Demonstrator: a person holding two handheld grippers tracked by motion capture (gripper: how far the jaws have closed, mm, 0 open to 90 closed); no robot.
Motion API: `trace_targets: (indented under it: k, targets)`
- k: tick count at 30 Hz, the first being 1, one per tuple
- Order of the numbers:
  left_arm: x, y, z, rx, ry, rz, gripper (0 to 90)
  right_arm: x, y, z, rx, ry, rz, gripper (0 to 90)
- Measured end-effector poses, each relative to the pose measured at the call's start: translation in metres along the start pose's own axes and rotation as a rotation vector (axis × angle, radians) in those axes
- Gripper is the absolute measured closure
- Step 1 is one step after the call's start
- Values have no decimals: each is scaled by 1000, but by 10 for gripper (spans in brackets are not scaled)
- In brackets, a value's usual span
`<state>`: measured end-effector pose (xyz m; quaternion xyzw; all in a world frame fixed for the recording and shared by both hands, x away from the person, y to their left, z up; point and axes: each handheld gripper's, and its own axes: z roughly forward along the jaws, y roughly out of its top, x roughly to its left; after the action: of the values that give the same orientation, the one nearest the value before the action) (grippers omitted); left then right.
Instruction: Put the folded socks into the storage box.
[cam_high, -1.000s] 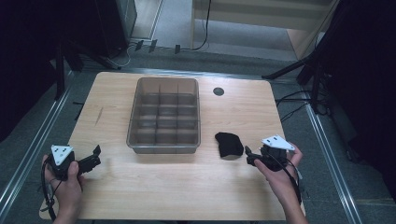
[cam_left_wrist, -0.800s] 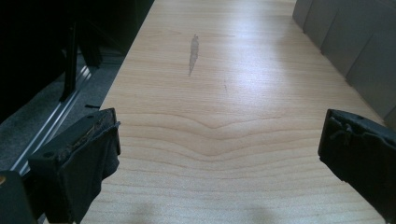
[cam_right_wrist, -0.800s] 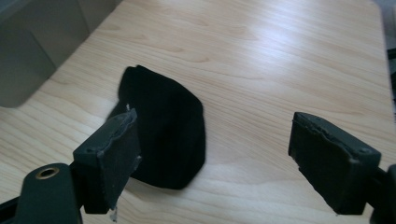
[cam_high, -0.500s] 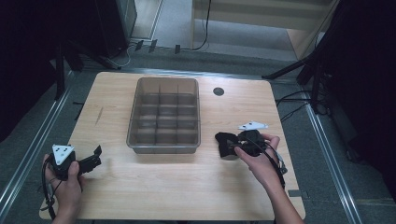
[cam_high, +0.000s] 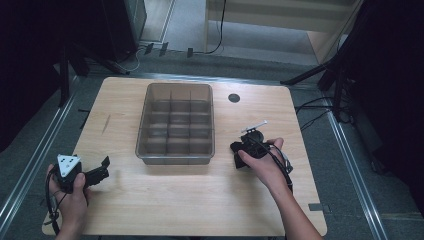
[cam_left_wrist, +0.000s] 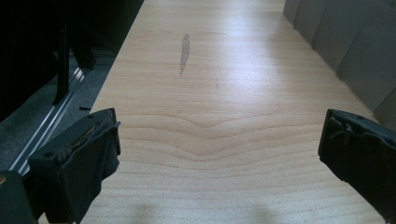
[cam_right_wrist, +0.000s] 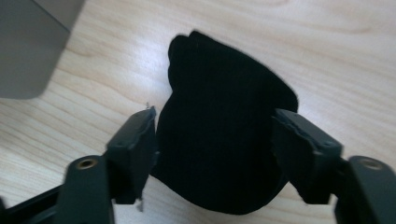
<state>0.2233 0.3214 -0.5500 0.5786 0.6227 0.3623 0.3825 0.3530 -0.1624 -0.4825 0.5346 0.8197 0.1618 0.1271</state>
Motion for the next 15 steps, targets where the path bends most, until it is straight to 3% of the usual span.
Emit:
trace_targets:
  k: [7, 15]
  targets:
    - [0, 0, 0, 1, -3, 10, 0, -1, 4, 17, 97, -36, 26, 337]
    - [-1, 0, 0, 1, -4, 11, 0, -11, 8, 27, 134, 16, 52, 488]
